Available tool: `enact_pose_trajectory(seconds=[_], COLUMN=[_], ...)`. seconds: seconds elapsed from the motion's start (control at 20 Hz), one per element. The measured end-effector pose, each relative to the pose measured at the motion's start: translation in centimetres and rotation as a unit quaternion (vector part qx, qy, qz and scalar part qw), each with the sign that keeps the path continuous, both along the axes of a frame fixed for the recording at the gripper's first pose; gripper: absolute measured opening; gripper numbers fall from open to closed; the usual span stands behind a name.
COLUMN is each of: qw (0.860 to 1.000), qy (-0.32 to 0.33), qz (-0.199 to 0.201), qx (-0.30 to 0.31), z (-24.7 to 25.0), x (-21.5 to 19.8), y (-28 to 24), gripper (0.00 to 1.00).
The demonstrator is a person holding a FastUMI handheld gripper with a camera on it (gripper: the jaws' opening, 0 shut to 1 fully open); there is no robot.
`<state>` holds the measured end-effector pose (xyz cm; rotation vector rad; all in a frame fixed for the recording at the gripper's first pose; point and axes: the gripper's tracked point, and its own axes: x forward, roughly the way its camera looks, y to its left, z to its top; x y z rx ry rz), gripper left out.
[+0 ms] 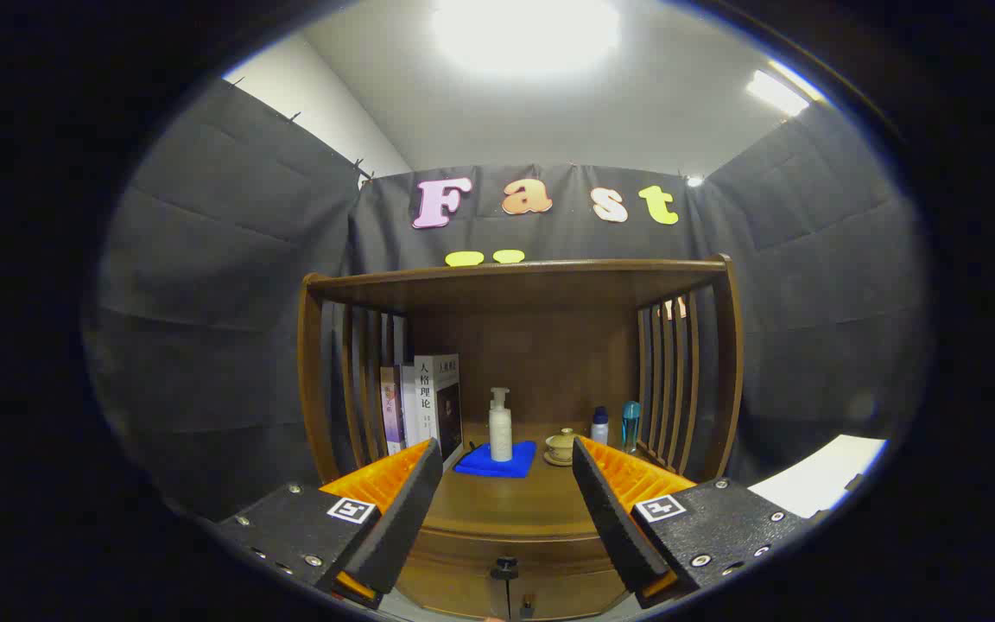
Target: Pull open the drawer, take out the items inside it, and place them on the countertop above the cabinet.
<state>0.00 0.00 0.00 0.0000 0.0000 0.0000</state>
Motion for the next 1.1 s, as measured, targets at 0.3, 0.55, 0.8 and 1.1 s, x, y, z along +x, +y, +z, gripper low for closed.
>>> enact_pose_trajectory(seconds=[0.3,0.55,0.8,1.1], qw=[1.000,1.000,1.000,0.999], qy=[0.006,0.009,0.018,0.039], qz=[0.004,0.000,0.014,0.012], qx=[-0.005,0.000,0.005,-0.024], z=[-0.5,-0.6,-1.4,-3.4], x=[0.1,0.2,0.4,0.9], y=[0.7,0.4,1.5,2.3], gripper=[0.94,0.94,0.94,0.94])
